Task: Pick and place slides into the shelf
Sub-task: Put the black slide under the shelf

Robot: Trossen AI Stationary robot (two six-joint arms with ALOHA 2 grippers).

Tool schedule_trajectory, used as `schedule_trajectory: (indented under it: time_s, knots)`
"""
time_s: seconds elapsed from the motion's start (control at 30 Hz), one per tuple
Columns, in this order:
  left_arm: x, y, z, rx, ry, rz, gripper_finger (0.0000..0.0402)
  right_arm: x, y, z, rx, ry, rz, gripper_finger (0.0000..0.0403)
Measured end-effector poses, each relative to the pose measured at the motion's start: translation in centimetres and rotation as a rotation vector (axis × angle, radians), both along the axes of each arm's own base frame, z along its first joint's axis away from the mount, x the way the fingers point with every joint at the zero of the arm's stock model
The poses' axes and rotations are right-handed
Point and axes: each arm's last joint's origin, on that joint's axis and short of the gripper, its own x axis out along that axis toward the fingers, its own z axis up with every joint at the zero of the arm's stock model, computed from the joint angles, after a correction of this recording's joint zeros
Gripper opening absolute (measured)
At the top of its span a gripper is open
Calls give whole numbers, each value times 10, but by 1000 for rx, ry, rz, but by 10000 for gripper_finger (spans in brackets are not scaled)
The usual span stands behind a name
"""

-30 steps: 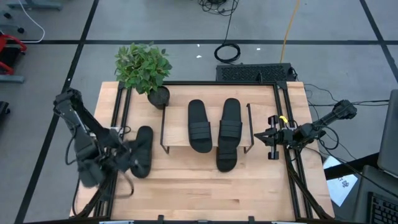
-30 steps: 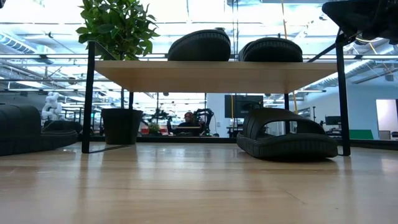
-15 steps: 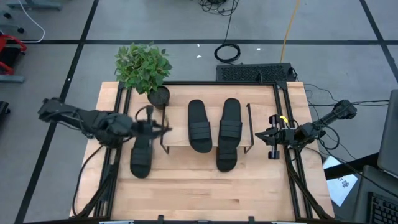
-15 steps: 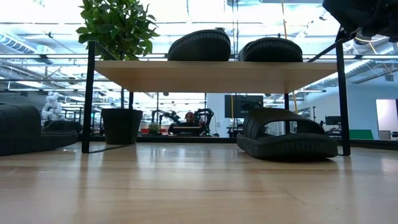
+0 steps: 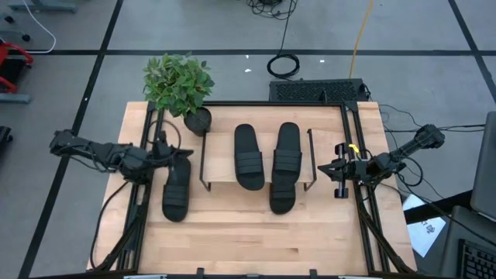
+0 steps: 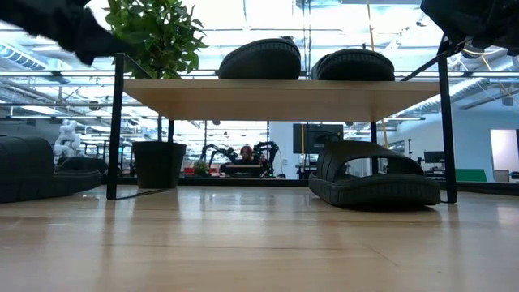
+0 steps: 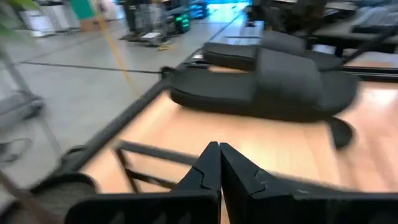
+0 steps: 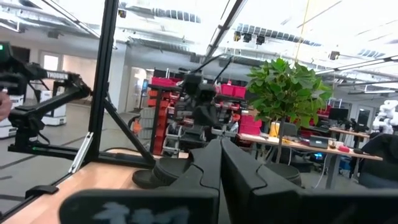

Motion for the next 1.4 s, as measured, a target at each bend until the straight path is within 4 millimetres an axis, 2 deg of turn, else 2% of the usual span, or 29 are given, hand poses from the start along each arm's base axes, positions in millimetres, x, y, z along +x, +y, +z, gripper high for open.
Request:
schedule_trajectory:
  time_s: [0.13,0.33,0.6,0.73,0.9,1.13,1.23,1.4]
  knots:
    - [-6,-9,-18,5,-11,-7,0,0,0,0,8,-1,3,0]
    - [-16,-22,-27,88,77,94,0,0,0,0,30,-4,9,0]
    - [-15,-52,-32,39,159,-133,0,0,0,0,53,3,18,0]
    - [-10,-67,-22,81,275,-129,0,1,1,-2,66,14,24,0]
    - [-2,-87,-4,117,458,-35,0,1,1,-1,68,10,24,0]
    - [-10,-88,-11,58,909,294,0,2,1,-2,61,17,23,0]
    - [-12,-90,-8,10,1000,245,0,2,1,-2,43,16,17,0]
    - [-16,-87,19,-104,974,102,2,1,1,0,17,-1,6,0]
